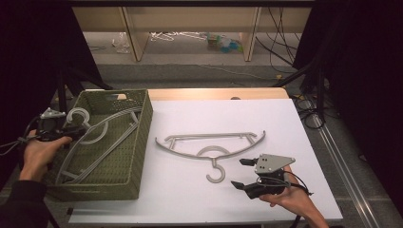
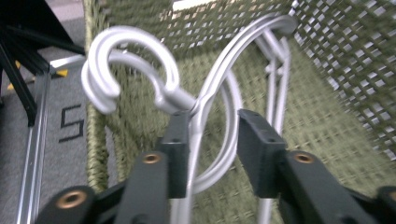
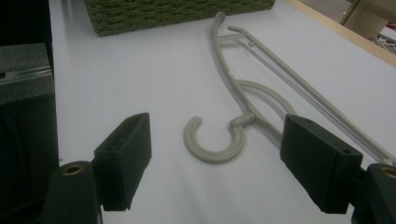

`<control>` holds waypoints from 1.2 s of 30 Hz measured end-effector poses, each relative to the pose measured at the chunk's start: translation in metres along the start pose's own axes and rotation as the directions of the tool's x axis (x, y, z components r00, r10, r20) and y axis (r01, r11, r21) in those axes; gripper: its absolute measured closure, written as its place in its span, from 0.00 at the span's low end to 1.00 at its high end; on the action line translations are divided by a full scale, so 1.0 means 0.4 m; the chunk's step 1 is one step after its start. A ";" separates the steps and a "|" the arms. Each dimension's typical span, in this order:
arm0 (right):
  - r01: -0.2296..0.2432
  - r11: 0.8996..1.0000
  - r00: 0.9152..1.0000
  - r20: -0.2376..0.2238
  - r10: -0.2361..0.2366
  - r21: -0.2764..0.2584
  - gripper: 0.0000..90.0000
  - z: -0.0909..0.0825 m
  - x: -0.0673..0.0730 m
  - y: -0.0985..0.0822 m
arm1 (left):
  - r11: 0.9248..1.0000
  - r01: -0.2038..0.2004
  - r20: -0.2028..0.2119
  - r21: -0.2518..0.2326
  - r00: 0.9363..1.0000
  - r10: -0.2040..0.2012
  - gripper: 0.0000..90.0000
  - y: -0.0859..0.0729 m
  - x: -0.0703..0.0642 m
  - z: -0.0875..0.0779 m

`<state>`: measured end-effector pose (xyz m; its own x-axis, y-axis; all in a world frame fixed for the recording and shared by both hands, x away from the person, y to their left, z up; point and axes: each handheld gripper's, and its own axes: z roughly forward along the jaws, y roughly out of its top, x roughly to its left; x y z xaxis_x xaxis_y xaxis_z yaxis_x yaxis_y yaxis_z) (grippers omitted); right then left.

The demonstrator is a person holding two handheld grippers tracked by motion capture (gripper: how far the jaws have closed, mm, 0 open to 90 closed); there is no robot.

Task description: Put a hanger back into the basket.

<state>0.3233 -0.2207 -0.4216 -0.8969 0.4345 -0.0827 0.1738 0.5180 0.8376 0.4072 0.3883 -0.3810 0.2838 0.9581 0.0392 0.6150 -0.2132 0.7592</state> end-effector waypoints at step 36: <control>-0.019 0.999 1.000 0.002 0.019 -0.031 0.25 0.004 -0.009 -0.008 | 0.941 -0.077 0.301 -0.329 0.936 0.182 0.25 0.012 -0.399 -0.147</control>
<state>0.3265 -0.2227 -0.4247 -0.8927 0.4455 -0.0674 0.1781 0.4863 0.8554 0.3217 0.2458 -0.3454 0.5992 0.8004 -0.0203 0.3144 -0.2118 0.9254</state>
